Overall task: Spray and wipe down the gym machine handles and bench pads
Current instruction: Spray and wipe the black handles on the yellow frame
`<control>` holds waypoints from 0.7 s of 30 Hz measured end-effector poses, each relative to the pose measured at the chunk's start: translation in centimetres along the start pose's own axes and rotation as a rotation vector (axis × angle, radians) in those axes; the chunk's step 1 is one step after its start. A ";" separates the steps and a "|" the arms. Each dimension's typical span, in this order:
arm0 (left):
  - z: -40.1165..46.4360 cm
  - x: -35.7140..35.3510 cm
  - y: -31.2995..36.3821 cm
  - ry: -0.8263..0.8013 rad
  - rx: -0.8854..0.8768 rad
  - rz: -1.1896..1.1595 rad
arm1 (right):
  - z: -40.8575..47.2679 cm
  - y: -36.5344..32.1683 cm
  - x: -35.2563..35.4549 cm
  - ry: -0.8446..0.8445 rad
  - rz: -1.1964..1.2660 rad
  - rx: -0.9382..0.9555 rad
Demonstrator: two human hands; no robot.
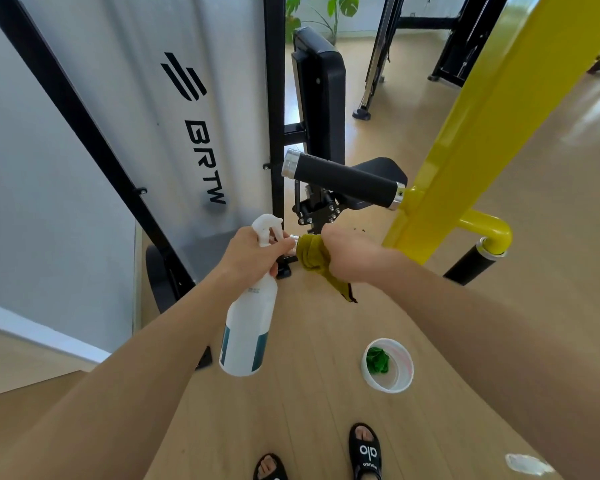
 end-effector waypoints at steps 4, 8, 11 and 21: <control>-0.2 -0.2 0.1 -0.013 -0.001 -0.005 | 0.1 1.0 1.5 -0.271 0.061 -0.036; -0.3 -0.6 0.3 -0.002 0.007 -0.040 | 0.3 0.4 -0.1 0.026 -0.085 -0.072; -0.2 -0.6 0.5 0.020 0.009 -0.066 | -1.3 0.1 -3.0 0.468 -0.381 -0.062; -0.2 -0.2 0.1 0.002 0.033 -0.040 | -0.9 -0.1 -1.8 0.360 -0.175 -0.162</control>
Point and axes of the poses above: each hand's wrist, its own z-axis towards the middle knuckle, its own x-axis out of the back of the hand, y = z × x, the point moved 4 cm from there along z, towards the middle knuckle, and after that the axes turned 5 degrees about -z, right-handed, at the moved point
